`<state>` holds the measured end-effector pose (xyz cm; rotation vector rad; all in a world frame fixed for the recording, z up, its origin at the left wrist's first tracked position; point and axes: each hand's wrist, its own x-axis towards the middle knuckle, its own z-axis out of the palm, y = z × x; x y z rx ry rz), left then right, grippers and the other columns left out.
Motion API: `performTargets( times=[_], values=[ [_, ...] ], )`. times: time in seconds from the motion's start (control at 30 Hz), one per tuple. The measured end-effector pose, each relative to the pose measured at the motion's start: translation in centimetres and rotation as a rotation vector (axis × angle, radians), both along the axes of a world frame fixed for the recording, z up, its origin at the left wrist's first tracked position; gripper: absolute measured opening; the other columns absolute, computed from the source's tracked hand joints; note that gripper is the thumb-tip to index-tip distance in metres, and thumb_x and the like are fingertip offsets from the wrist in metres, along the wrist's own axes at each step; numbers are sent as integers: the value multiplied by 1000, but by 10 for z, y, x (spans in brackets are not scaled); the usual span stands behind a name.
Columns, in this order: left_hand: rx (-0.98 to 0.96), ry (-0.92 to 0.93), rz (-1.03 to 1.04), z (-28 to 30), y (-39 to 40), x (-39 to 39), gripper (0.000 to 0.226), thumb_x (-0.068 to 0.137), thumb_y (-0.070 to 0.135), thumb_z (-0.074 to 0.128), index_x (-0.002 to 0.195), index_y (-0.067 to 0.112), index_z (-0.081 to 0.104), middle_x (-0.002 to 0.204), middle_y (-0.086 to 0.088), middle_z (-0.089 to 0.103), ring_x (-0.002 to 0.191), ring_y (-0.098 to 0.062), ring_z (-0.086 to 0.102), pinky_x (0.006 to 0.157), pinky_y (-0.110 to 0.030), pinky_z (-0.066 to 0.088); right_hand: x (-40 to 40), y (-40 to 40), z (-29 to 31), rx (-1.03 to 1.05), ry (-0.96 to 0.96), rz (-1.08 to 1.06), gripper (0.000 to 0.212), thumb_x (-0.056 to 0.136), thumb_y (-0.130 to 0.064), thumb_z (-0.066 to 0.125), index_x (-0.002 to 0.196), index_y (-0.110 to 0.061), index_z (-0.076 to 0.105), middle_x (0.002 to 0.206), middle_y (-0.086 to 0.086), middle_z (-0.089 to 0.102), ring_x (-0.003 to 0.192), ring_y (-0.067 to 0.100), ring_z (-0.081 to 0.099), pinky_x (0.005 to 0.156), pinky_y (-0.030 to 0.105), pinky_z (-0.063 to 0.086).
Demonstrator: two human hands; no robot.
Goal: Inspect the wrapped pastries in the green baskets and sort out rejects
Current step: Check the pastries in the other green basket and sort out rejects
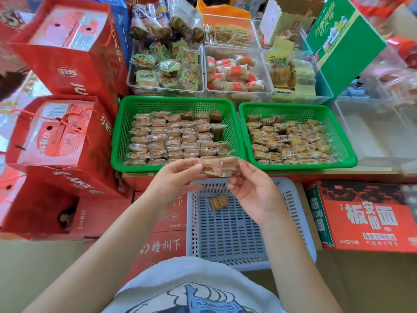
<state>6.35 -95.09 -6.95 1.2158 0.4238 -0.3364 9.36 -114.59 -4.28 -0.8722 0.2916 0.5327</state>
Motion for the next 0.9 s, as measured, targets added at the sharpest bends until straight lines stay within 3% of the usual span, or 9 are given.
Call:
performTargets(
  times=[0.13, 0.23, 0.3, 0.4, 0.43, 0.5, 0.63, 0.77, 0.9],
  values=[
    [-27, -37, 155, 5, -5, -6, 29, 77, 25, 76, 100, 7, 74, 97, -14, 76, 89, -23, 73, 73, -29, 59, -3, -3, -2, -91, -3, -7, 22, 91, -10, 57, 110, -2, 61, 81, 10, 66, 60, 15, 60, 54, 24, 53],
    [118, -61, 264, 9, -9, -8, 7, 87, 12, 74, 88, 6, 73, 83, -10, 76, 77, -20, 72, 68, -28, 59, -8, -2, -12, -546, -141, -88, 9, 101, -19, 54, 106, -12, 57, 89, 8, 65, 75, 20, 65, 73, 37, 58],
    [265, -109, 314, 9, -12, -10, 9, 89, 10, 74, 84, 4, 70, 76, -8, 75, 71, -20, 72, 64, -26, 58, -16, 1, -16, -784, -313, -127, 23, 99, -43, 54, 102, -20, 56, 94, 10, 64, 87, 26, 65, 85, 47, 56],
    [405, -209, 332, 12, -17, -13, 12, 89, 11, 75, 83, 3, 68, 73, -9, 74, 67, -20, 72, 64, -31, 61, -26, 8, -18, -980, -607, -7, 41, 89, -62, 55, 93, -21, 53, 96, 6, 56, 91, 15, 56, 86, 25, 47],
    [431, -237, 322, 14, -19, -13, 12, 89, 11, 74, 83, 3, 68, 73, -8, 74, 66, -19, 72, 63, -30, 61, -27, 9, -18, -1066, -655, 24, 39, 90, -57, 59, 90, -18, 52, 95, 2, 53, 88, 8, 52, 81, 14, 42],
    [464, -283, 290, 17, -20, -14, 11, 90, 11, 73, 85, 3, 67, 71, -7, 74, 63, -15, 71, 59, -26, 59, -25, 10, -19, -1177, -729, 2, 30, 97, -38, 59, 84, -12, 51, 88, -1, 48, 81, 6, 48, 71, 10, 37],
    [579, -330, 181, 17, -19, -12, 11, 96, 13, 65, 86, 11, 64, 67, -7, 71, 55, -13, 67, 55, -22, 54, -14, 5, -22, -1100, -775, -3, 32, 104, -26, 49, 77, -10, 53, 77, 0, 48, 73, 11, 48, 68, 17, 37],
    [814, -413, 32, 8, -12, -4, 18, 101, 16, 56, 84, 14, 61, 63, -2, 67, 52, -7, 62, 55, -28, 54, -2, 0, -21, -928, -666, 56, 37, 105, -34, 46, 74, -16, 55, 74, 14, 52, 74, 31, 53, 70, 44, 44],
    [744, -397, -65, 5, -4, 10, 26, 104, 19, 52, 82, 8, 62, 58, -4, 65, 52, -19, 63, 56, -39, 57, 11, -2, -18, -813, -507, 73, 41, 105, -29, 48, 64, -26, 52, 62, 0, 48, 64, 21, 47, 64, 38, 40]
  ],
)
